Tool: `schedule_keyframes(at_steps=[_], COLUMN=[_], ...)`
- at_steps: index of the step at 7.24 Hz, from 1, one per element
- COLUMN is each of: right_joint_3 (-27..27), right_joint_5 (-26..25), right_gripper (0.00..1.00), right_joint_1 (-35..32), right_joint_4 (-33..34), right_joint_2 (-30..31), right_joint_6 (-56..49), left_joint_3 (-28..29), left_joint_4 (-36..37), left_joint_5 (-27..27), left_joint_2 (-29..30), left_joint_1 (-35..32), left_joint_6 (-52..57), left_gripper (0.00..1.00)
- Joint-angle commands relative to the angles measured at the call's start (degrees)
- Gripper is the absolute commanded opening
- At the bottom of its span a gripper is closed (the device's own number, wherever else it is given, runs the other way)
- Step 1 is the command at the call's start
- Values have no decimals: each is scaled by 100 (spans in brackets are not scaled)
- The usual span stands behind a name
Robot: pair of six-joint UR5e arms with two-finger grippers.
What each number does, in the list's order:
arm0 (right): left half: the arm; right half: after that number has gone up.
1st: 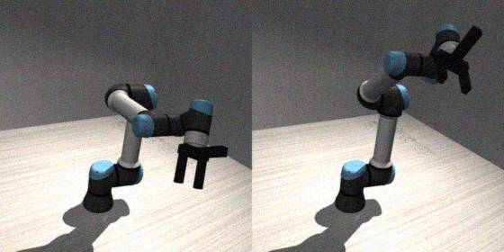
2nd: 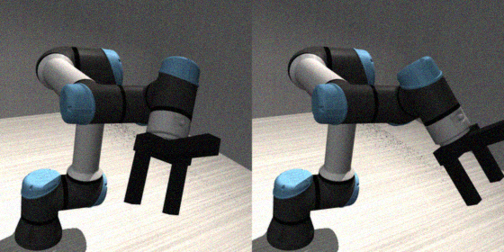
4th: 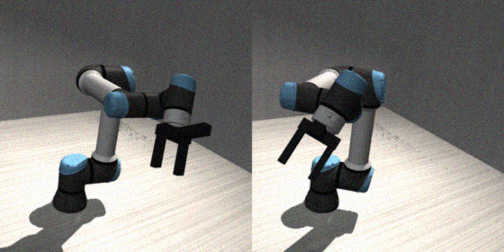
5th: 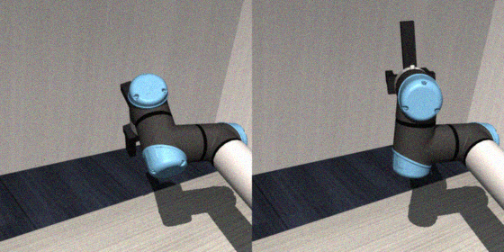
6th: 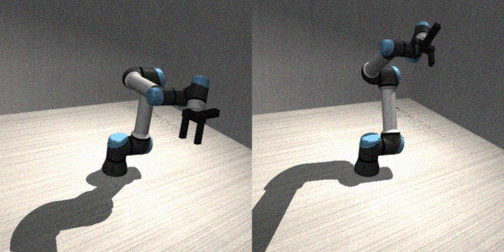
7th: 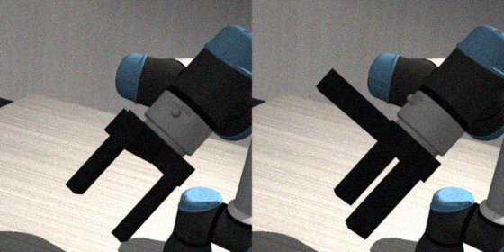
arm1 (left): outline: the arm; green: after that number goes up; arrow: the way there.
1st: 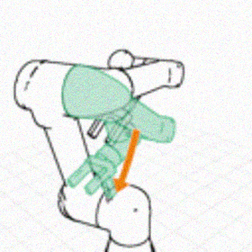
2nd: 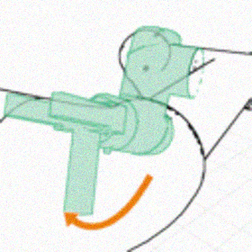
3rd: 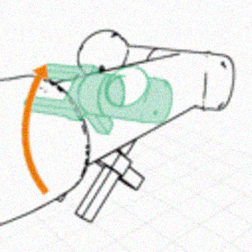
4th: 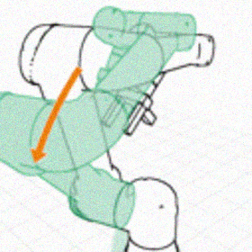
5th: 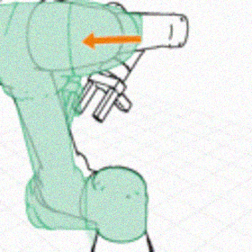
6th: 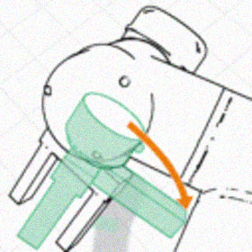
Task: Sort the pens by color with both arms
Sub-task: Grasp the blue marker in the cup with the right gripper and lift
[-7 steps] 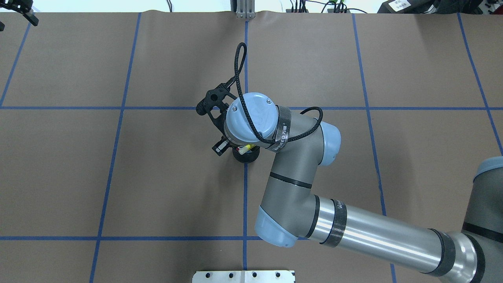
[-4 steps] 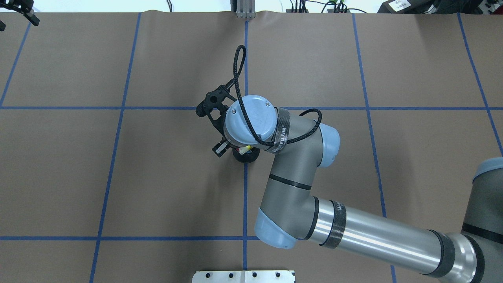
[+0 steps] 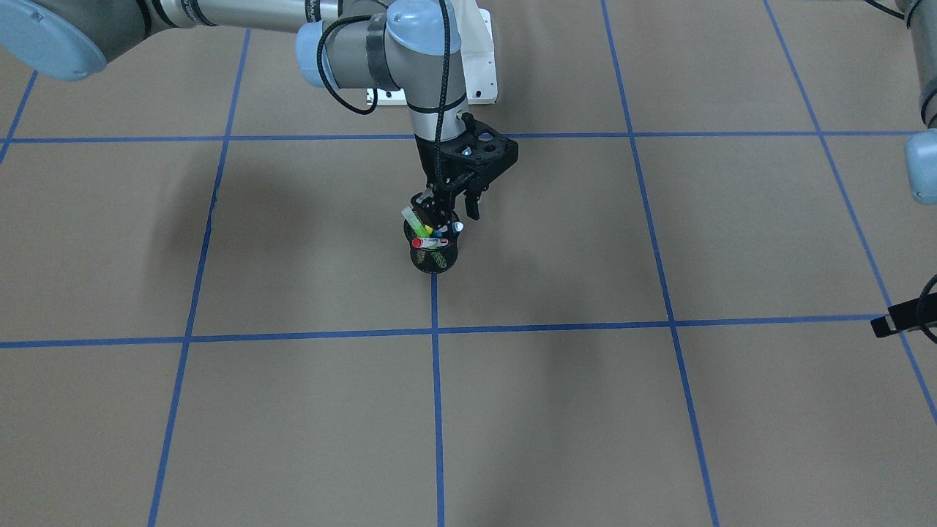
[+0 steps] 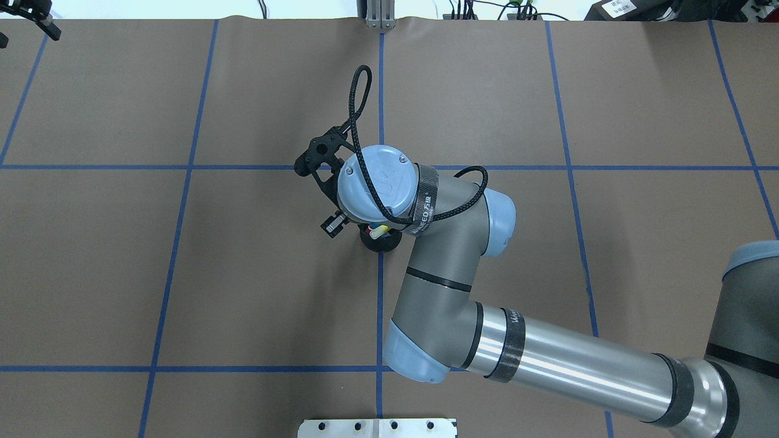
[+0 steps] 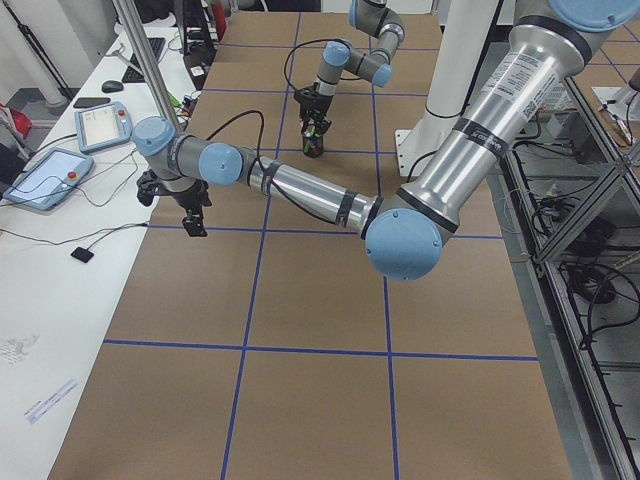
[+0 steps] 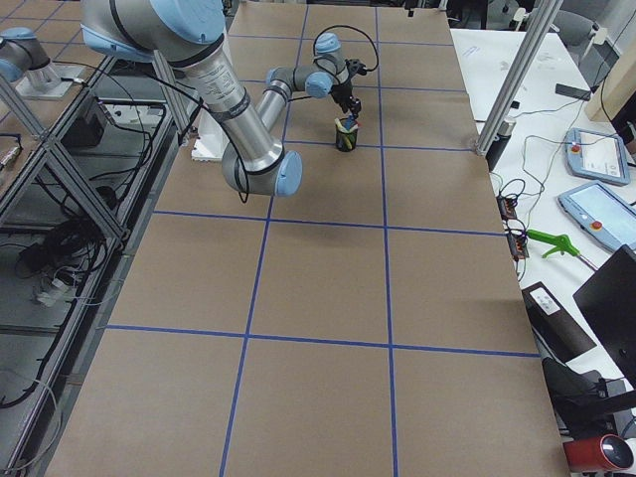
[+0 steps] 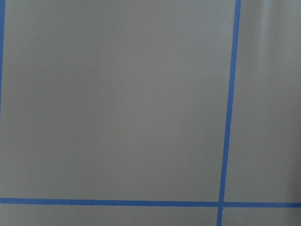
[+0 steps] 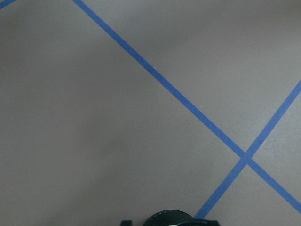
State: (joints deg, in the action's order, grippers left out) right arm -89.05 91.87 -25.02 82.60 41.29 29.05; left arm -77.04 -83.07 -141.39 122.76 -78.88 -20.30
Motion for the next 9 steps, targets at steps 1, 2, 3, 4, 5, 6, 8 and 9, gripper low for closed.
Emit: schedule_keyframes(at_steps=[1,2,3,4,5,6,8,9], right_joint_3=[37,37,37,37,37,19,-24,-33], right_joint_5=[-11,-11,-11,-11,-19,-20,-11,-11], right_gripper=[60,56,47,35,27,23,20,20], right_joint_1=[15,15,15,6,6,6,-55,-64], right_joint_4=[2,2,2,-7,-7,-16,-16,-7], right_joint_2=[11,37,64,64,55,46,-6,-15], right_joint_6=[-4,-48,-74,-92,-75,-75,-57,-31], left_joint_3=[-66,-66,-66,-66,-75,-101,-110,-119], left_joint_4=[10,19,19,19,19,19,28,28], left_joint_5=[6,-2,-2,-2,6,7,7,7], left_joint_2=[-6,-6,-6,-6,-6,-6,-6,-6], left_joint_1=[-4,-4,-4,-4,-4,-4,-13,-13], left_joint_6=[0,0,-9,0,0,-9,-9,-9], left_gripper=[100,100,100,100,100,100,100,100])
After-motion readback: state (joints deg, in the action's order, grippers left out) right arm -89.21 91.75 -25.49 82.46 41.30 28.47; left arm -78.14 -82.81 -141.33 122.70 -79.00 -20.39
